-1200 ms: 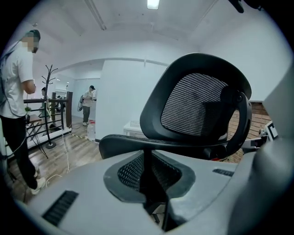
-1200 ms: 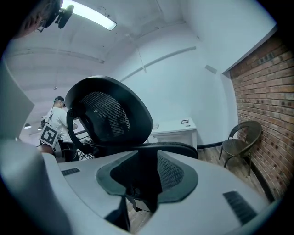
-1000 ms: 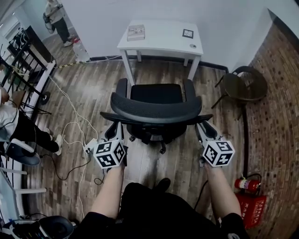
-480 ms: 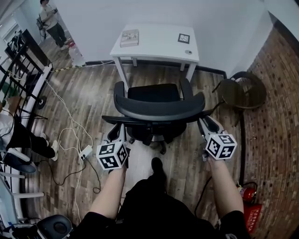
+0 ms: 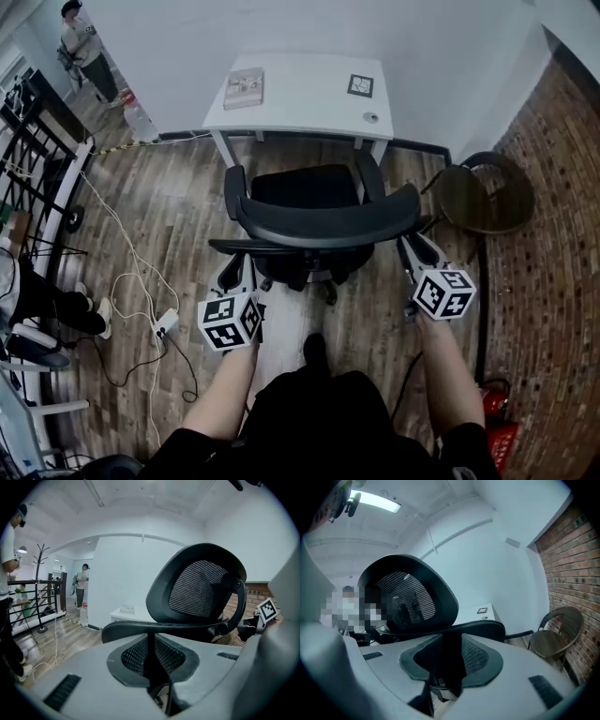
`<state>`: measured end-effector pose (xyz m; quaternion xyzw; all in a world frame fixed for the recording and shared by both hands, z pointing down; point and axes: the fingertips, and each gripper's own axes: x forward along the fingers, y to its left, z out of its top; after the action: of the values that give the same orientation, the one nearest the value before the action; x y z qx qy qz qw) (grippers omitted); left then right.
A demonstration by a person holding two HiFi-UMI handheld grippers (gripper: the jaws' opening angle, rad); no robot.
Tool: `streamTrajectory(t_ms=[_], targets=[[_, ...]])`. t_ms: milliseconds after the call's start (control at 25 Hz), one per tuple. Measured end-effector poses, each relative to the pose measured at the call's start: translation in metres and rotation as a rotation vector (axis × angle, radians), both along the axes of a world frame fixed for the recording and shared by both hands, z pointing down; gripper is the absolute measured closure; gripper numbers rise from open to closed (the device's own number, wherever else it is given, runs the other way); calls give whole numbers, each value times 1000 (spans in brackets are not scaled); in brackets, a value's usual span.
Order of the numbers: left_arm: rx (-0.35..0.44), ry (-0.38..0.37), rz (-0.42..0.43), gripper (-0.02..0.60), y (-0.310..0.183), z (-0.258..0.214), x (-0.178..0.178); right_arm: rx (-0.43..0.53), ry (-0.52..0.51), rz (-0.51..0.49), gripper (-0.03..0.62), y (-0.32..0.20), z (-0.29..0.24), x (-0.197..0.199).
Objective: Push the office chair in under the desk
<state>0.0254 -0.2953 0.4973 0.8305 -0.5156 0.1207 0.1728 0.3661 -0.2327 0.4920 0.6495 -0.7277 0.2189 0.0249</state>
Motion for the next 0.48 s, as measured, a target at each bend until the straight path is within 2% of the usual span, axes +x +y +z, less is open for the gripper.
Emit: streamTrajectory(t_ms=[160, 320, 480], targets=[[-8, -20, 8, 546, -32, -1, 26, -28, 34, -45, 454, -33, 6, 8], [-12, -45, -4, 546, -55, 0, 49, -20, -4, 23, 454, -58, 6, 50], [-13, -74, -53, 546, -66, 0, 58, -27, 6, -10, 454, -74, 4, 72]])
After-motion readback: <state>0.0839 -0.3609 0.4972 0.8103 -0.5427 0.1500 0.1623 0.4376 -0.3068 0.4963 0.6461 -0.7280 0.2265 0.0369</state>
